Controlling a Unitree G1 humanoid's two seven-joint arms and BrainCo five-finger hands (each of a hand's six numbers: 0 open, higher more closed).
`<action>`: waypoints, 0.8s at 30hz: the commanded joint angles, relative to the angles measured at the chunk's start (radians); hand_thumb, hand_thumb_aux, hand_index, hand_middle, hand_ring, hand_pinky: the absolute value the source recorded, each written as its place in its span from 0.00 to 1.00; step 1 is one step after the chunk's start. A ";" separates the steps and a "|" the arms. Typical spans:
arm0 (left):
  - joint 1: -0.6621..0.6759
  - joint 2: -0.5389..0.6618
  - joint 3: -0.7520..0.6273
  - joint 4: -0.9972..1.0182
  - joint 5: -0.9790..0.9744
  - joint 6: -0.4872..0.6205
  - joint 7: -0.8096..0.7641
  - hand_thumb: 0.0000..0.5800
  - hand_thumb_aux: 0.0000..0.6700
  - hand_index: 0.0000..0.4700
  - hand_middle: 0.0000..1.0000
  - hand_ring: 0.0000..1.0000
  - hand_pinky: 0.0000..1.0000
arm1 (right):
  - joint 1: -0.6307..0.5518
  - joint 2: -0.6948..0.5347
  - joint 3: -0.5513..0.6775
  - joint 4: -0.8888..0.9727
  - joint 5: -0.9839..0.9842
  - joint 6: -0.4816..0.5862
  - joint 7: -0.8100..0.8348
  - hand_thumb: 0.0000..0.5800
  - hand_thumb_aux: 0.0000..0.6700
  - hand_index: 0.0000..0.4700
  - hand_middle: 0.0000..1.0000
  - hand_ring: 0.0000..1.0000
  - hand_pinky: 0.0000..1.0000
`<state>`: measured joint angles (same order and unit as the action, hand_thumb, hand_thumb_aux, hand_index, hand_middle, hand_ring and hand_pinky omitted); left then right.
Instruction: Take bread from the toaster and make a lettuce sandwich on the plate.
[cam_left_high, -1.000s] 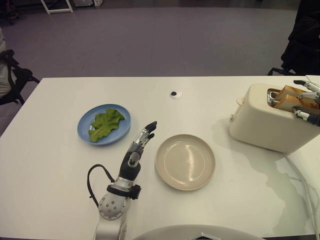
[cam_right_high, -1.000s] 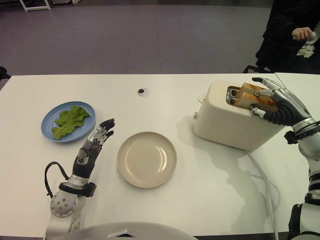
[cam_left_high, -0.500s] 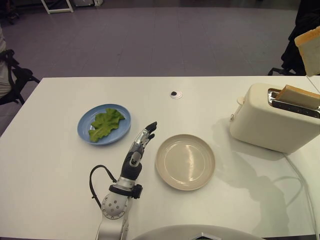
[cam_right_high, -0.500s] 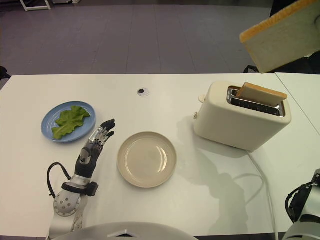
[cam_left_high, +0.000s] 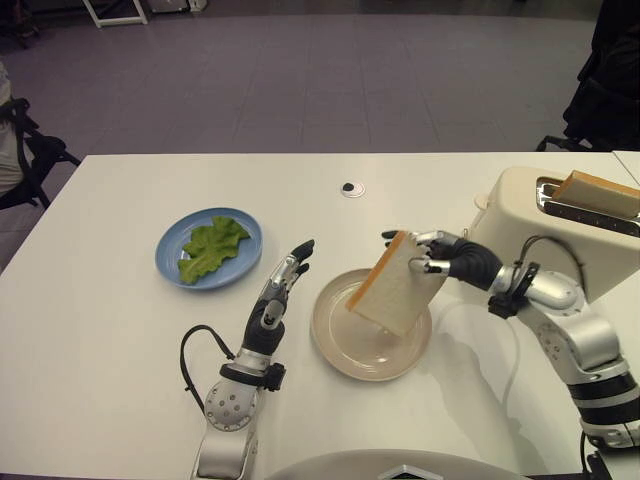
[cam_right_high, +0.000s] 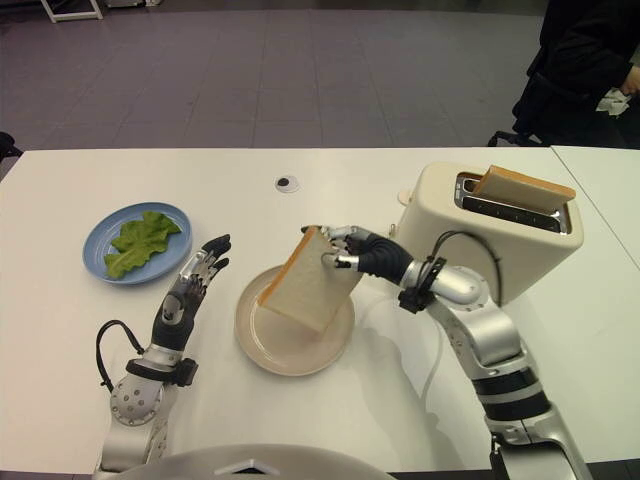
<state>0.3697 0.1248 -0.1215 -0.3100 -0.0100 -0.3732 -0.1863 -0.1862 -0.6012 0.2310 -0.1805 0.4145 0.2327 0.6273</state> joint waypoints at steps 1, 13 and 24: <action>0.004 0.006 0.001 -0.001 0.005 0.003 -0.002 0.00 0.00 0.00 0.00 0.00 0.00 | 0.013 0.026 0.064 0.079 -0.166 -0.073 -0.007 1.00 1.00 1.00 0.00 0.00 0.00; -0.003 0.020 0.019 0.001 -0.001 -0.003 -0.007 0.00 0.00 0.00 0.00 0.00 0.00 | 0.026 0.114 0.056 0.105 -0.336 -0.199 -0.041 0.00 0.00 0.00 0.00 0.00 0.00; -0.284 0.397 0.304 0.142 0.439 0.158 0.123 0.00 0.00 0.00 0.00 0.00 0.00 | 0.080 0.140 -0.092 0.010 -0.278 -0.330 -0.061 0.00 0.00 0.00 0.00 0.00 0.00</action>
<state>0.1540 0.4095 0.1667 -0.2714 0.2855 -0.2341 -0.0926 -0.1293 -0.4661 0.1771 -0.1369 0.1043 -0.0713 0.5605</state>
